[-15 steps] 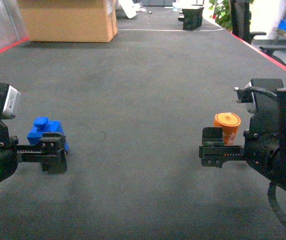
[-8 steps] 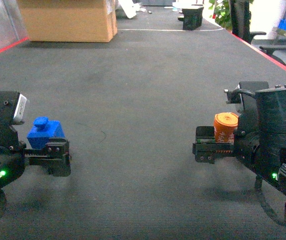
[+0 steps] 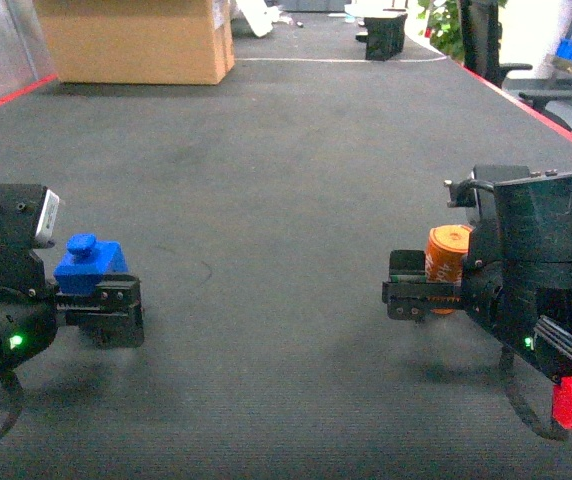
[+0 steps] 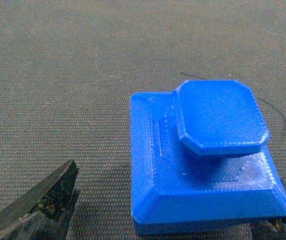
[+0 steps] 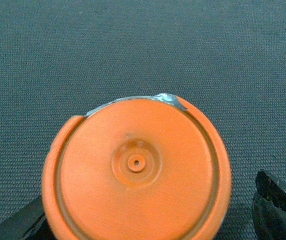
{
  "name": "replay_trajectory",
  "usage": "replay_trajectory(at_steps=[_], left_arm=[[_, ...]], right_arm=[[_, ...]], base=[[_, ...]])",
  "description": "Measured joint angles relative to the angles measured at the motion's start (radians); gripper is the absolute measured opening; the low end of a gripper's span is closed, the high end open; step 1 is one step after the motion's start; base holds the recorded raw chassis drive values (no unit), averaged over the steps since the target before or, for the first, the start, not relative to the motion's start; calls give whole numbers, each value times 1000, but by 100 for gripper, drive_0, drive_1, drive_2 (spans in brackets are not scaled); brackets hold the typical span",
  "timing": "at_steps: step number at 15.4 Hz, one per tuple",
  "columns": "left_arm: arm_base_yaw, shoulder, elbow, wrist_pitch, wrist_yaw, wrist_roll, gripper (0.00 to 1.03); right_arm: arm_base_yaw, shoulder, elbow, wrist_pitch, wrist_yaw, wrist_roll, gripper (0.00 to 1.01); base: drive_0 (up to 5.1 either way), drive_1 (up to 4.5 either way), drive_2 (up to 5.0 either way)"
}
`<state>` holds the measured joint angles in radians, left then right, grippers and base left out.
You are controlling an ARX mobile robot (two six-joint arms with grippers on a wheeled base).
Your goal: Sort blue parts and orange caps into right shelf containers
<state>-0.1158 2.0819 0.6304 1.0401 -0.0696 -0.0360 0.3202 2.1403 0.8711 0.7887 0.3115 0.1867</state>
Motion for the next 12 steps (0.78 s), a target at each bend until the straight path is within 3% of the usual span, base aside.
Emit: replay_trajectory(at_steps=[2, 4, 7, 8, 12], left_arm=[[0, 17, 17, -3, 0, 10, 98], [0, 31, 39, 12, -2, 13, 98], [0, 47, 58, 8, -5, 18, 71], [0, 51, 58, 19, -13, 22, 44], [-13, 10, 6, 48, -33, 17, 43]], right_arm=[[0, 4, 9, -4, 11, 0, 93], [0, 4, 14, -8, 18, -1, 73], [0, 4, 16, -18, 18, -3, 46], [0, 4, 16, -18, 17, -3, 45], [0, -40, -23, 15, 6, -1, 45]], base=[[0, 0, 0], [0, 0, 0], [0, 0, 0], [0, 0, 0], [0, 0, 0]])
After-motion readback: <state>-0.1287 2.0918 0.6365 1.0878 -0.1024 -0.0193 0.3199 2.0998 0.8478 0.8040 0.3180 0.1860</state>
